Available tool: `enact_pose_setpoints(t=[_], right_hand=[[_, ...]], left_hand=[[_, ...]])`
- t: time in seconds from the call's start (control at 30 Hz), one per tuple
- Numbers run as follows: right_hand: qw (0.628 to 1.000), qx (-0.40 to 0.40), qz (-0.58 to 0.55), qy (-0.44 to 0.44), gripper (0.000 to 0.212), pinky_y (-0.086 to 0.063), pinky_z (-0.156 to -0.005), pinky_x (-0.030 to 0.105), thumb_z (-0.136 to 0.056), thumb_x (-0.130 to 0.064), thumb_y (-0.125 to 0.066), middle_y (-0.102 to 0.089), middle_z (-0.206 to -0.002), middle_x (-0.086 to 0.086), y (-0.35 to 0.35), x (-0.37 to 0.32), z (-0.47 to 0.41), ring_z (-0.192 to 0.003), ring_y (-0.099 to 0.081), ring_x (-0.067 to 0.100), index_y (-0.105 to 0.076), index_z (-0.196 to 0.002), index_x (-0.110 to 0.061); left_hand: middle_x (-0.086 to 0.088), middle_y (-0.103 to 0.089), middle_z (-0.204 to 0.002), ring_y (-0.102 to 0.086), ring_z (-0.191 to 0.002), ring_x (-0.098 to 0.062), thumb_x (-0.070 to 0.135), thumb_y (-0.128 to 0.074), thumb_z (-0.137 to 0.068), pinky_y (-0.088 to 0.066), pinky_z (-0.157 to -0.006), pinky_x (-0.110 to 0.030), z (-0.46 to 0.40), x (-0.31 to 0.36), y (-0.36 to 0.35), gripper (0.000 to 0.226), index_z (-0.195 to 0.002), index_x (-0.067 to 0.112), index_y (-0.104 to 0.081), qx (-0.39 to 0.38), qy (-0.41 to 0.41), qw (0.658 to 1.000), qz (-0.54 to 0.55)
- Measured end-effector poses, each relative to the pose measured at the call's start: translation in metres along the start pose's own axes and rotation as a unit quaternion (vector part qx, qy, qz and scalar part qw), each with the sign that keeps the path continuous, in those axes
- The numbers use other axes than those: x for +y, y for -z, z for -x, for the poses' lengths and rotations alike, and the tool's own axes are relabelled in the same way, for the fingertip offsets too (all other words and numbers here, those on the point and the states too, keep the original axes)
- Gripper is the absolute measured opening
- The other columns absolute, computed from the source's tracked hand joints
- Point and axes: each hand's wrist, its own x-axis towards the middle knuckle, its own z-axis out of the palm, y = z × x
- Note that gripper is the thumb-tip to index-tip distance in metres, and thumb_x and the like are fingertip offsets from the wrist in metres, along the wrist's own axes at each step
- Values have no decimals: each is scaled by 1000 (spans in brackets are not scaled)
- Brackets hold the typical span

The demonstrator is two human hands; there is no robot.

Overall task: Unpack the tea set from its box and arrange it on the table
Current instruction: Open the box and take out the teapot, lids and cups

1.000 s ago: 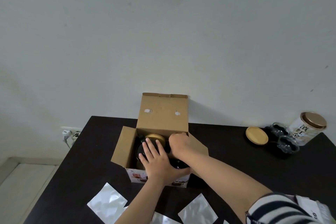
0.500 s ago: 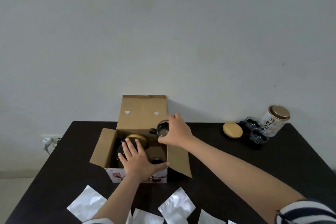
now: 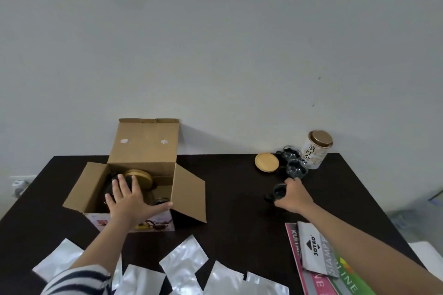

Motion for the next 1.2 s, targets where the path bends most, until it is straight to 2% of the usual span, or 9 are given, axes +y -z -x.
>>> enact_pose_setpoints(t=[0.17,0.33,0.53,0.6,0.67,0.73,0.93,1.07,1.2], right_hand=[[999,14,-18,-41,65,-52,-79,32,-59,-28,-85,-45,-114,7,8,60,-10,-92,-56,19,-54,-113,-8],[995,26,-59,-78,71,-48,-80,31,-65,-23,-85,-43,-123,13,2,90,-18,-100,-55,24,-49,-122,-2],[990,27,-114,-72,55,-40,-72,28,-62,-18,-86,-48,-116,14,3,101,-34,-90,-52,20,-59,-107,-2],[990,23,-127,-64,62,-43,-74,29,-56,-20,-87,-51,-115,13,5,101,-41,-92,-54,20,-59,-109,-3],[987,22,-148,-52,80,-49,-80,33,-49,-22,-88,-55,-116,13,5,103,-52,-98,-58,22,-53,-119,-4],[984,27,-172,-36,90,-48,-84,33,-52,-14,-89,-56,-115,9,6,100,-59,-104,-57,23,-43,-129,-5],[980,16,-198,-8,92,-44,-86,31,-57,-2,-86,-52,-122,8,8,93,-70,-105,-52,19,-37,-134,-5],[982,16,-189,-15,101,-46,-94,35,-54,-8,-88,-50,-130,11,4,96,-72,-115,-53,24,-33,-139,-9],[992,17,-128,-12,110,-40,-106,42,-61,-10,-88,-33,-147,15,-1,92,-69,-131,-42,31,-21,-148,-11]], left_hand=[[-17,18,-156,15,-144,-34,101,-30,-36,-1,-115,-54,0,0,-2,148,-150,15,7,10,3,1000,0],[-15,18,-156,15,-144,-33,99,-36,-38,0,-115,-53,-1,-1,-3,145,-151,16,4,19,5,1000,11],[-14,14,-157,13,-145,-32,95,-43,-41,-1,-116,-53,-2,-2,-4,142,-151,17,1,31,11,999,12],[-14,14,-157,13,-145,-32,95,-43,-40,-1,-115,-54,-4,-2,-5,142,-151,17,0,33,10,999,11],[-14,13,-158,13,-145,-32,97,-41,-38,-1,-115,-53,-5,-3,-7,144,-151,17,-2,37,14,999,11],[-13,13,-158,13,-145,-32,98,-40,-36,-1,-115,-53,-6,-4,-7,146,-151,17,-3,36,17,999,13],[-13,14,-158,13,-145,-31,101,-32,-29,-1,-115,-53,-7,-4,-9,151,-151,17,-2,38,19,999,2],[-13,12,-158,13,-145,-31,103,-22,-20,-1,-115,-53,-7,-3,-8,158,-151,17,-3,39,15,999,4],[-14,12,-158,13,-145,-32,105,-17,-17,-1,-115,-53,-6,-3,-6,162,-151,16,-4,36,14,999,3]])
